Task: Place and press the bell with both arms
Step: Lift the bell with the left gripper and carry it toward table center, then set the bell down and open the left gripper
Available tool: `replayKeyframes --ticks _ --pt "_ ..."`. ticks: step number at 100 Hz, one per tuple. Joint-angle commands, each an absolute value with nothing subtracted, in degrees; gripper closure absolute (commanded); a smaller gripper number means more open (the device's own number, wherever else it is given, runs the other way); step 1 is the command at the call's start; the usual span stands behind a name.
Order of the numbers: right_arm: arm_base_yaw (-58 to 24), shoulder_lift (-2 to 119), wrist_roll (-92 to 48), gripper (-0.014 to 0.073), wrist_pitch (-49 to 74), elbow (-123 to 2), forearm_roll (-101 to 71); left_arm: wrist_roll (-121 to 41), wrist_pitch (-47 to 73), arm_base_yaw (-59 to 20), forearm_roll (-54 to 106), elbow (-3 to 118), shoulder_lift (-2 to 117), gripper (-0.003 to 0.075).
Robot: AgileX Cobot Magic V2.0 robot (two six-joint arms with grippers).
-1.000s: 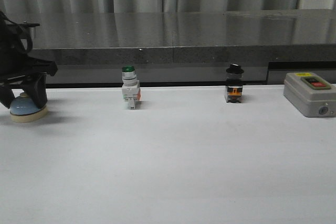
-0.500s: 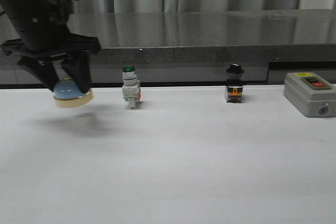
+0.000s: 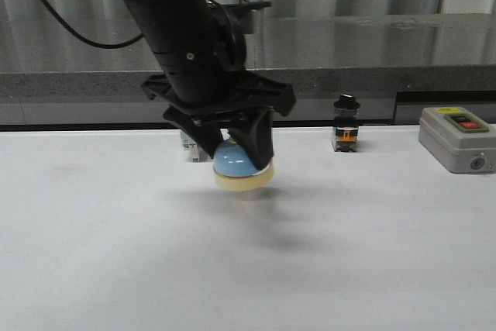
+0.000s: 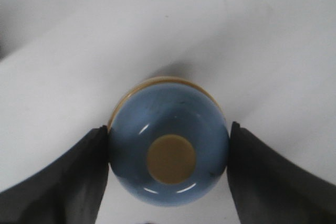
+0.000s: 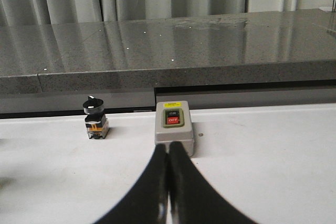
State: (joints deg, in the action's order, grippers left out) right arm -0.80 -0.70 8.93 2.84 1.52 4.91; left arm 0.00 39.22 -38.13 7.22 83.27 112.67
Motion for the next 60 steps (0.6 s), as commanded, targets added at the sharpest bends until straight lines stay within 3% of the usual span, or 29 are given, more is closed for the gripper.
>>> replayKeyframes --ticks 1,29,36,51,60 --pt "-0.47 -1.6 8.73 0.0654 -1.44 0.66 5.02 0.6 36.66 -39.87 7.91 84.98 110.2 0.0426" --pt "-0.47 -1.6 8.73 0.0654 -1.44 0.66 5.02 0.6 35.39 -40.43 7.91 84.98 112.88 0.0417" --pt "-0.47 -1.6 8.73 0.0654 -1.44 0.66 5.02 0.6 35.39 -40.43 7.91 84.98 113.02 0.0373" --pt "-0.47 -1.6 8.73 0.0654 -1.44 0.66 5.02 0.6 35.18 -40.43 7.91 85.08 113.02 0.0197" --pt "-0.47 -1.6 8.73 0.0654 -1.44 0.66 5.02 0.6 35.29 -40.43 8.13 85.08 113.02 0.0171"
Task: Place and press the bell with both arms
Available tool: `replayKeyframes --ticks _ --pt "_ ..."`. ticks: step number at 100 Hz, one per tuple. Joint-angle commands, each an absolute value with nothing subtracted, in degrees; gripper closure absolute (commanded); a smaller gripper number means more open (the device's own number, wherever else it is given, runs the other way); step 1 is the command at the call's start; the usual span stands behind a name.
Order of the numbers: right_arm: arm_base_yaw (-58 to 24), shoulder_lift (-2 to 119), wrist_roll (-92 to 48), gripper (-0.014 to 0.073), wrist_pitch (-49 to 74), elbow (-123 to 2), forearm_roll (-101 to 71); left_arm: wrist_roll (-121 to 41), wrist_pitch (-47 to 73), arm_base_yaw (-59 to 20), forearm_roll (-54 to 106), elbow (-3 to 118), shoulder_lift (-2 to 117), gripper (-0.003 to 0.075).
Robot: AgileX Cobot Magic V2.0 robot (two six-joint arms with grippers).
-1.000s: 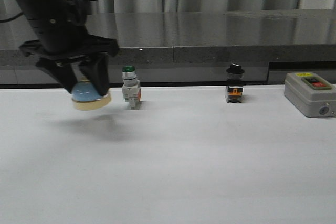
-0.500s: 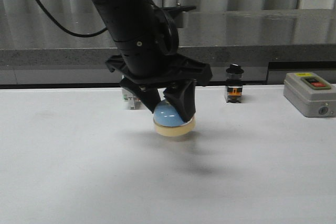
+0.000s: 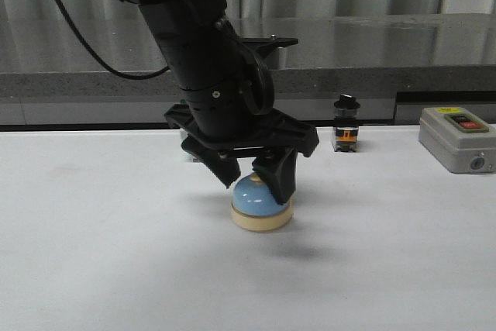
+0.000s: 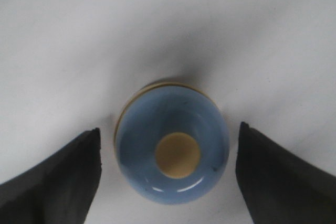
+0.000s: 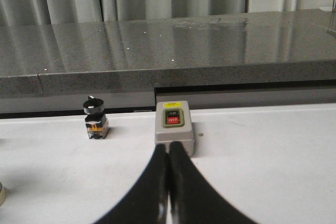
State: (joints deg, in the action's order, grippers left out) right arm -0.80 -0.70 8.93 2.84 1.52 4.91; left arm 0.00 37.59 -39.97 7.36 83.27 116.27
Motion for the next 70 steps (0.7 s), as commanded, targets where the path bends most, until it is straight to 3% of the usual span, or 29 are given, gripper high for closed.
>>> replayKeyframes --ticks 1,27,37,59,70 --pt "-0.47 -1.6 8.73 0.0654 -1.44 0.66 5.02 0.6 35.29 -40.43 8.24 85.08 113.02 0.0171" --pt "-0.47 -1.6 8.73 0.0654 -1.44 0.66 5.02 0.6 34.94 -40.43 8.12 85.08 110.19 0.0205" --pt "-0.47 -1.6 8.73 0.0654 -1.44 0.66 5.02 0.6 34.91 -40.43 7.72 85.08 107.59 0.0343" --pt "-0.47 -1.6 8.73 0.0654 -1.44 0.66 5.02 0.6 35.39 -38.92 6.84 84.3 101.13 0.0726" --pt "-0.47 -1.6 8.73 0.0654 -1.44 0.66 5.02 0.6 35.27 -36.37 6.84 83.45 97.67 0.0741"
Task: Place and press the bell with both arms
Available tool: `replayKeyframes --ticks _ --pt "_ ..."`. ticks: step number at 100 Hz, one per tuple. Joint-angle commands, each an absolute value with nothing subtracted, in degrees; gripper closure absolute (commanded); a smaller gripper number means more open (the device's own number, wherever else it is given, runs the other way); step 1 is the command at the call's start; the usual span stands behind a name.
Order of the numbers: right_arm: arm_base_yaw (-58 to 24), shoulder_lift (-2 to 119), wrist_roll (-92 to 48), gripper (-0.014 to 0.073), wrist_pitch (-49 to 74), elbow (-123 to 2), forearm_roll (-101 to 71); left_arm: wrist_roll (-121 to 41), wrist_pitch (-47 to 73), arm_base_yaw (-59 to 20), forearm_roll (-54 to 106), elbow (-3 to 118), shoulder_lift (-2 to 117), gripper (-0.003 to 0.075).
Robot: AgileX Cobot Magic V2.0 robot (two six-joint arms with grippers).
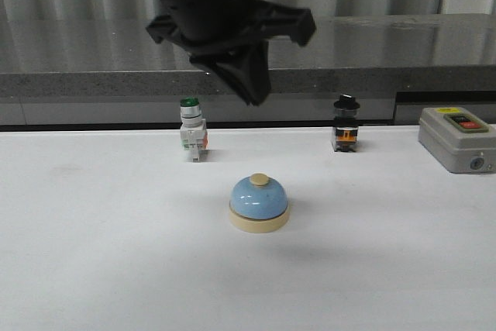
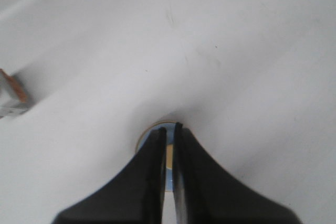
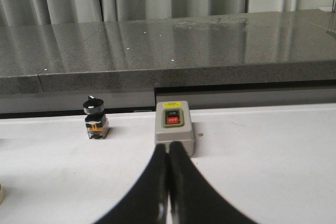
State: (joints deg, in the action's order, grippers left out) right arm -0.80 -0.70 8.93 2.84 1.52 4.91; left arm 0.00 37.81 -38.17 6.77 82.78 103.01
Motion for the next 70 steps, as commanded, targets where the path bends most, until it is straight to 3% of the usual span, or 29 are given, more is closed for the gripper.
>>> replayKeyframes --ticks 1,70 --pt "-0.47 -1.6 8.73 0.0654 -1.44 0.66 5.02 0.6 35.27 -35.94 6.84 83.24 97.45 0.0741" --pt "-0.47 -1.6 8.73 0.0654 -1.44 0.66 5.02 2.14 28.73 -8.95 7.74 53.93 66.09 0.0741"
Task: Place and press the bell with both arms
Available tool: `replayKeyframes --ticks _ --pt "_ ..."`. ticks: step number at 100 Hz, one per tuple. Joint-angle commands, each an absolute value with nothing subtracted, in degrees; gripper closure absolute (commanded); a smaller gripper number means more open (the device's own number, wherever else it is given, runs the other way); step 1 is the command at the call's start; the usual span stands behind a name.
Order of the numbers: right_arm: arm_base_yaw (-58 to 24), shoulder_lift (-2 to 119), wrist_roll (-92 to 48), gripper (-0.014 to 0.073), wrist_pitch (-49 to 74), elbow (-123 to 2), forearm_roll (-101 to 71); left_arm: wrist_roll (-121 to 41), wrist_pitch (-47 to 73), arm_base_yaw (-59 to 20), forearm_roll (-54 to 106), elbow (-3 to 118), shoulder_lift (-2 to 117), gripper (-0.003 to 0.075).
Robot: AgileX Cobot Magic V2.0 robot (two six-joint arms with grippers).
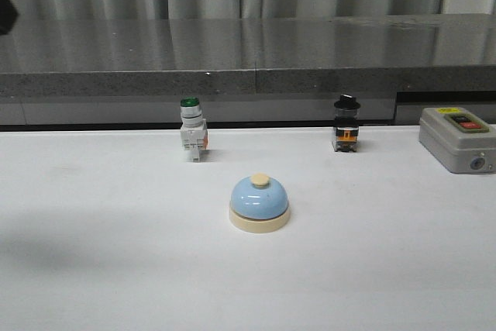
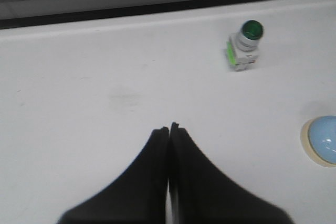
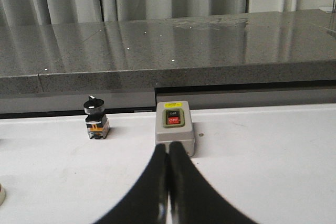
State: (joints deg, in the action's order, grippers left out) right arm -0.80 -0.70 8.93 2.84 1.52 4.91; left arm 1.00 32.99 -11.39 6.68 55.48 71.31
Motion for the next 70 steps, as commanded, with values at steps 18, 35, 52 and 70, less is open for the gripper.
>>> replayKeyframes --ticks 18,35,52,70 --pt "-0.47 -1.6 8.73 0.0654 -1.44 0.66 5.02 2.14 28.62 -3.42 6.85 47.51 56.92 0.0741" --pt "-0.47 -1.6 8.73 0.0654 -1.44 0.66 5.02 2.14 26.24 -2.79 5.59 41.29 48.23 0.0741" --pt "-0.47 -1.6 8.73 0.0654 -1.44 0.66 5.02 2.14 23.04 -2.79 5.69 35.49 37.66 0.0741" --pt "-0.47 -1.6 8.73 0.0654 -1.44 0.66 5.02 2.14 21.92 -2.79 6.01 30.08 26.28 0.0741"
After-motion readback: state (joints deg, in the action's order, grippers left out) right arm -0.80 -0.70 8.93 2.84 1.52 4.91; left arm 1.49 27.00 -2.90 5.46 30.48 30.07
